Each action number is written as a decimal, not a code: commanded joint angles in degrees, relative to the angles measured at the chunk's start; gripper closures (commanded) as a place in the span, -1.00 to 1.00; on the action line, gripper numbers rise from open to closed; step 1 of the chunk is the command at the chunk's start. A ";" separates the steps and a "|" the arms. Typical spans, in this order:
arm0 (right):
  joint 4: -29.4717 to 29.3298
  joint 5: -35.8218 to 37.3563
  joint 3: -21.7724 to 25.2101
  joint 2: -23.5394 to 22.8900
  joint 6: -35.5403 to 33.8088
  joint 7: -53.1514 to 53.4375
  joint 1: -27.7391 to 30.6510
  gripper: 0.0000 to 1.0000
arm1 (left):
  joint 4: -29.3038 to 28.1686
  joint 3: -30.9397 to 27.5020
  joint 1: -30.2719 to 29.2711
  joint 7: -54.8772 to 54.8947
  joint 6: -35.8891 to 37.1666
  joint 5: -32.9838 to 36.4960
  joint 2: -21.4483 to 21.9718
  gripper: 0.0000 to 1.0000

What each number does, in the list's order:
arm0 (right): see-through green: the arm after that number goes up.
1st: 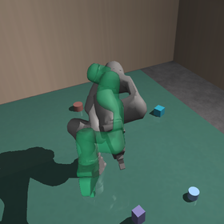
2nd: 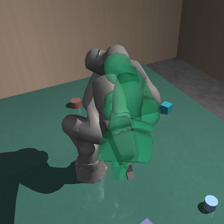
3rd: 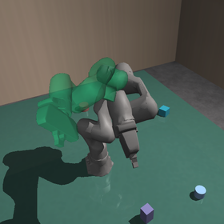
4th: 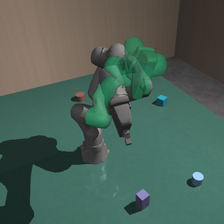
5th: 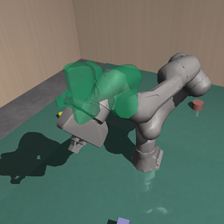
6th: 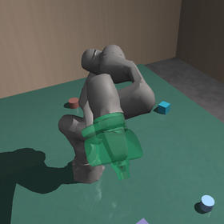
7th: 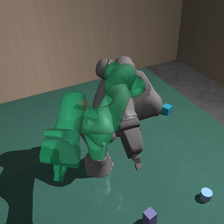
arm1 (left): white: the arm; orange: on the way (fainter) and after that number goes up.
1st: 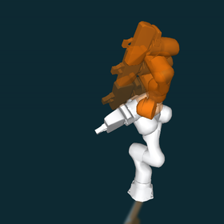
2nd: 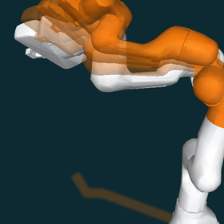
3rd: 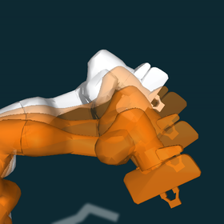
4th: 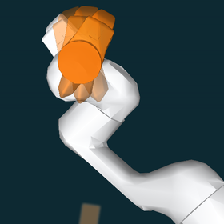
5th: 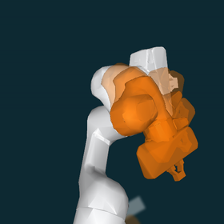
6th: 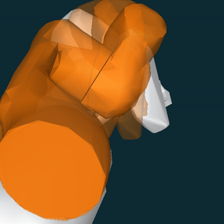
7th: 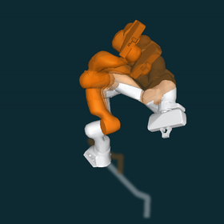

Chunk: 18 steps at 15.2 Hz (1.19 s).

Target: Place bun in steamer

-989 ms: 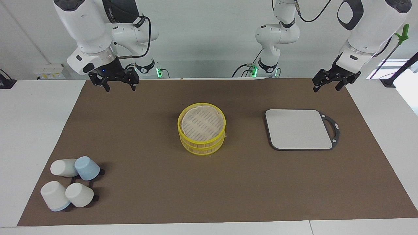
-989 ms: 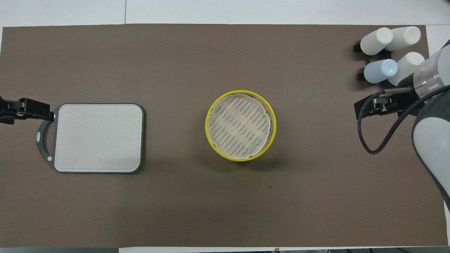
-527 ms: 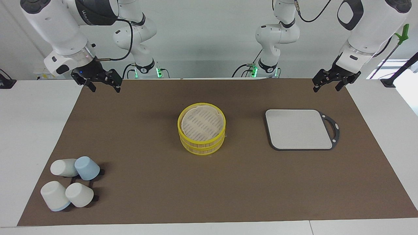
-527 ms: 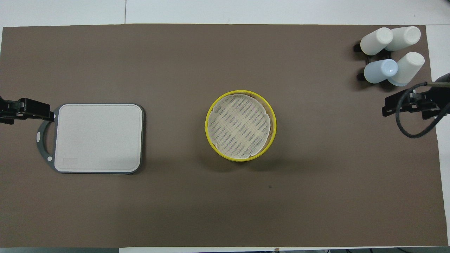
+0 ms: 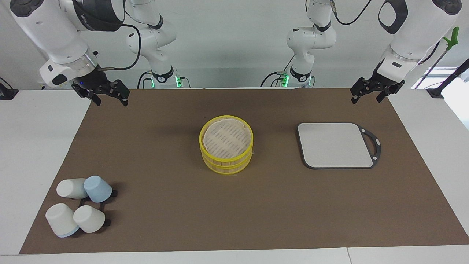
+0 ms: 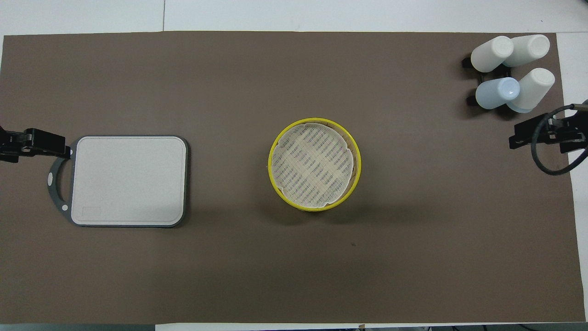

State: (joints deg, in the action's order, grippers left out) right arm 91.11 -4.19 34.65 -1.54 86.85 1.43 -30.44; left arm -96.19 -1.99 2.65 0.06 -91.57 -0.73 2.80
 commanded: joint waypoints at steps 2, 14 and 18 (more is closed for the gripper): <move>0.91 -0.99 -2.22 0.75 0.69 -1.95 3.01 -1.00 | -0.76 -0.03 0.16 0.73 -0.80 1.17 0.90 -1.00; -2.87 -0.03 -32.36 -0.30 0.25 0.51 30.34 -1.00 | -0.76 -0.03 0.16 0.64 -0.80 1.17 0.90 -1.00; -1.81 0.93 -35.18 0.66 0.34 2.00 32.99 -1.00 | -0.67 -0.03 0.16 0.64 -0.80 1.17 0.90 -1.00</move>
State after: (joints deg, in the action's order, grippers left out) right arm 88.87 -4.05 1.02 -1.54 87.04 2.15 1.32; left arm -96.19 -1.99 2.65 0.06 -91.58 -0.73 2.80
